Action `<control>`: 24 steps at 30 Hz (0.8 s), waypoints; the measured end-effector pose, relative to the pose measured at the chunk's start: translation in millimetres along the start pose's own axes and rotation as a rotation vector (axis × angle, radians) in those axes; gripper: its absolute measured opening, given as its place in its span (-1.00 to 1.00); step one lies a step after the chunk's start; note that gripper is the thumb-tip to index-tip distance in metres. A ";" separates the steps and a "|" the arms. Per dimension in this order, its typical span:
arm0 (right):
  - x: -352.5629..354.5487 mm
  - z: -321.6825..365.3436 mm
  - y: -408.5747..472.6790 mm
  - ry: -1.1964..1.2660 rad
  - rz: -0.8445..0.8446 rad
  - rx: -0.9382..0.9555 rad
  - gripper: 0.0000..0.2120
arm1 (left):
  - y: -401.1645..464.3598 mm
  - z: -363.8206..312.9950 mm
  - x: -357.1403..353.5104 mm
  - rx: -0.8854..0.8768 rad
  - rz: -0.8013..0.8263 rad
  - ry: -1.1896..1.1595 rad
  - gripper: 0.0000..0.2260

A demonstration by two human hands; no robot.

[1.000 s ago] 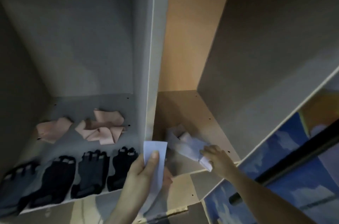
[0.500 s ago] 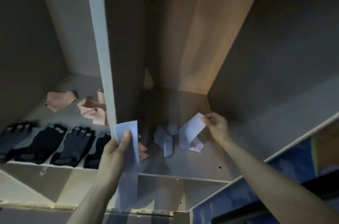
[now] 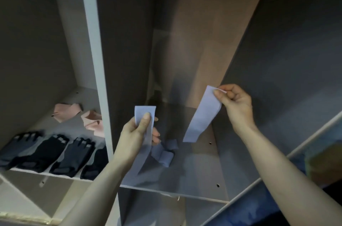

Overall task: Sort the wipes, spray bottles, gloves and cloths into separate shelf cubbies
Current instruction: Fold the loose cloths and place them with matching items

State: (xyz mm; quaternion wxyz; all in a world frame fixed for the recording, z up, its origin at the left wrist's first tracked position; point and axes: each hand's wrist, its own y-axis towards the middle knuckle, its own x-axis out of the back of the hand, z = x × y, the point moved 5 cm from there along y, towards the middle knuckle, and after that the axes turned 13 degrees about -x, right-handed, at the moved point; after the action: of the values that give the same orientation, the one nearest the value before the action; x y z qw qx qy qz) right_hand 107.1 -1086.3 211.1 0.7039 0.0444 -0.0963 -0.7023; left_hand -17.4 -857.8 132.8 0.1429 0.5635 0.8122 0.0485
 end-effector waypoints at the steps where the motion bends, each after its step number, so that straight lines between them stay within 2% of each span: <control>1: -3.7 8.8 -7.7 0.029 0.034 -0.004 -0.79 | 3.9 -5.2 -5.4 -0.023 0.006 -0.014 -0.75; 6: -29.1 34.9 -46.9 0.040 0.252 -0.054 -0.81 | 17.3 -34.5 -45.4 -0.144 0.053 -0.031 -0.72; 11: -50.8 32.4 -73.2 -0.013 0.428 -0.133 -0.83 | 7.6 -39.9 -68.8 -0.073 0.190 -0.090 -0.55; 14: -54.5 30.4 -84.6 -0.006 0.412 -0.139 -0.81 | -7.6 -39.1 -70.4 -0.005 0.230 -0.250 -0.61; 16: -55.3 34.1 -92.3 -0.072 0.357 -0.041 -0.81 | -18.0 -39.5 -67.2 0.013 0.259 -0.318 -0.63; 19: -56.8 42.0 -100.1 -0.239 0.232 0.126 -0.81 | -32.7 -41.5 -62.7 0.009 0.279 -0.323 -0.46; 21: -60.6 43.8 -105.5 -0.226 0.237 0.117 -0.83 | -40.7 -44.7 -59.0 -0.010 0.276 -0.305 -0.41; 24: -67.6 47.6 -116.0 -0.167 0.278 0.076 -0.89 | -44.7 -45.9 -49.7 -0.070 0.303 -0.227 -0.43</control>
State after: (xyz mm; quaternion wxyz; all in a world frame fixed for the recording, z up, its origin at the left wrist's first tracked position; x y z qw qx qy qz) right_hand -15.7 -1016.5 229.7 0.7818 -0.0013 -0.1860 -0.5951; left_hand -54.8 -916.4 174.7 0.2443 0.6759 0.6945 0.0339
